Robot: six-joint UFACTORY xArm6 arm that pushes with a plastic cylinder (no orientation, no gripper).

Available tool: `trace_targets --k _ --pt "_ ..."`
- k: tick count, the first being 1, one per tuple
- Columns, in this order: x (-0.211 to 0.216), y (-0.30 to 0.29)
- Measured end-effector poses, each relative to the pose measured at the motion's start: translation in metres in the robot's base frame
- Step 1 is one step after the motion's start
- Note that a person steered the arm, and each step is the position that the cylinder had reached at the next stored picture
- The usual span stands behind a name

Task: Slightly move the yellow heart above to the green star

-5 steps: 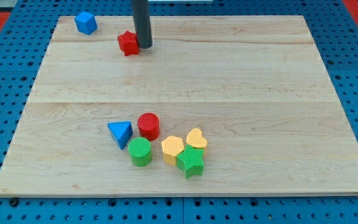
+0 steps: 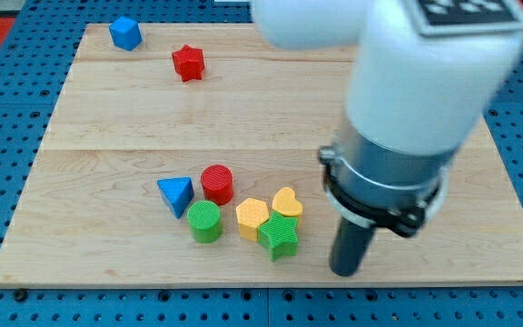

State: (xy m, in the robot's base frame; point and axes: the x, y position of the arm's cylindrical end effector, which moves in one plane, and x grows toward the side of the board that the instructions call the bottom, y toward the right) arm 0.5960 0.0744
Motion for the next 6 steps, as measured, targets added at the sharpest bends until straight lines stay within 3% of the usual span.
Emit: trace_targets --k 2,3,4,5,6 --pt "-0.081 -0.032" --pt "-0.082 0.0" --pt "-0.01 0.028" --pt "0.023 0.002" --pt "0.001 -0.063"
